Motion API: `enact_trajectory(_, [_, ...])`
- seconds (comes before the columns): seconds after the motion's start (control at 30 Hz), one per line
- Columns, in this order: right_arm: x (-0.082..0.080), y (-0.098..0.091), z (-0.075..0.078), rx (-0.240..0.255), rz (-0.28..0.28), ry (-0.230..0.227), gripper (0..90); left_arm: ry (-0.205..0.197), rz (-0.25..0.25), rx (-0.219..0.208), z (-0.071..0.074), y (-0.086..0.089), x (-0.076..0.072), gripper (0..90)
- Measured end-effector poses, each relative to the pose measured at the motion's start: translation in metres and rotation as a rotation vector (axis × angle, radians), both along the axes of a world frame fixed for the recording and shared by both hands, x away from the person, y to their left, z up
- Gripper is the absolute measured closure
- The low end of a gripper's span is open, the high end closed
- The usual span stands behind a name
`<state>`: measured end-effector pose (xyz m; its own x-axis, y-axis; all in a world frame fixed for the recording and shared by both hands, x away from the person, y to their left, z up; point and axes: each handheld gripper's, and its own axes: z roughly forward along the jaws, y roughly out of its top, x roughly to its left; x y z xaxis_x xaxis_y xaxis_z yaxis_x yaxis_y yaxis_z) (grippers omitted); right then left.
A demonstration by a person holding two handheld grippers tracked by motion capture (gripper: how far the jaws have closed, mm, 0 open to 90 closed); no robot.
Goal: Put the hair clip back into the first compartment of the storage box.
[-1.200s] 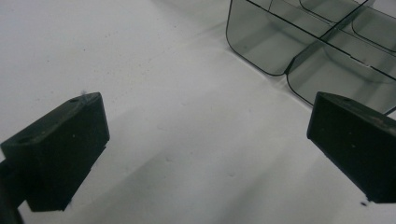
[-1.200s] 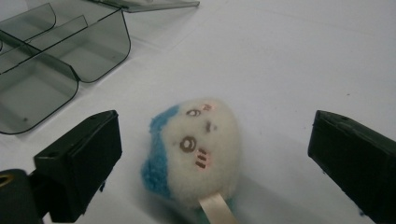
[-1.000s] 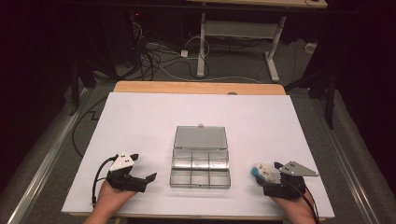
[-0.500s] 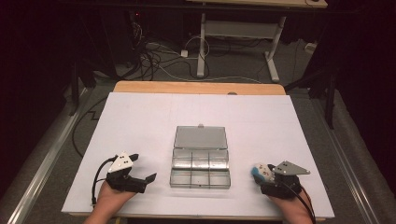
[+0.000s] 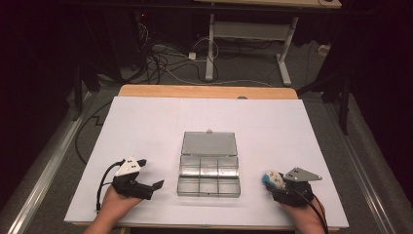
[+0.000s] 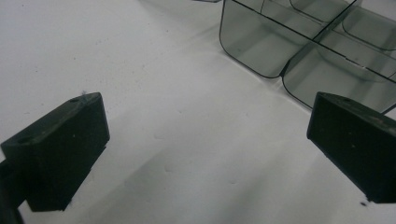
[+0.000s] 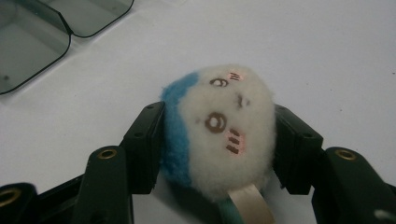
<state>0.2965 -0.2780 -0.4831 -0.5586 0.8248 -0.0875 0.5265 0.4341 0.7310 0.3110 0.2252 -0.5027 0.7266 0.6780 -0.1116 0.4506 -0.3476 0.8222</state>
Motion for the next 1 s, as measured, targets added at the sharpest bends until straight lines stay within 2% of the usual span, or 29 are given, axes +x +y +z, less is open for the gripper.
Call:
enact_trajectory(0.07, [0.000,0.000,0.000,-0.004,0.004,-0.003,45.5,-0.006,0.006,-0.006,0.001,0.002,0.000,0.0])
enact_trajectory(0.13, [-0.001,0.000,0.000,-0.002,0.008,-0.003,46.5,-0.015,0.019,0.013,0.001,0.003,-0.001,0.0])
enact_trajectory(0.2, [-0.001,0.000,0.000,-0.001,0.009,-0.002,48.1,0.002,0.023,0.008,0.001,0.005,0.001,0.0])
enact_trajectory(0.33, [-0.001,0.000,0.000,0.002,0.020,-0.005,50.4,-0.004,0.022,0.025,0.000,0.002,-0.001,0.0])
enact_trajectory(0.43, [-0.001,-0.001,0.001,0.018,0.010,0.002,51.1,-0.006,0.022,0.017,0.000,0.002,-0.001,0.0])
enact_trajectory(0.73, [-0.004,-0.009,0.008,0.089,0.008,-0.030,51.6,-0.025,0.010,0.009,-0.001,0.003,-0.003,0.0])
enact_trajectory(0.87, [-0.006,-0.009,0.015,0.105,0.003,-0.056,51.6,-0.027,0.004,0.005,-0.001,0.003,-0.003,0.0])
enact_trajectory(1.0, [-0.006,-0.007,0.017,0.105,0.007,-0.053,51.9,-0.033,-0.003,0.013,-0.001,0.002,-0.004,0.0])
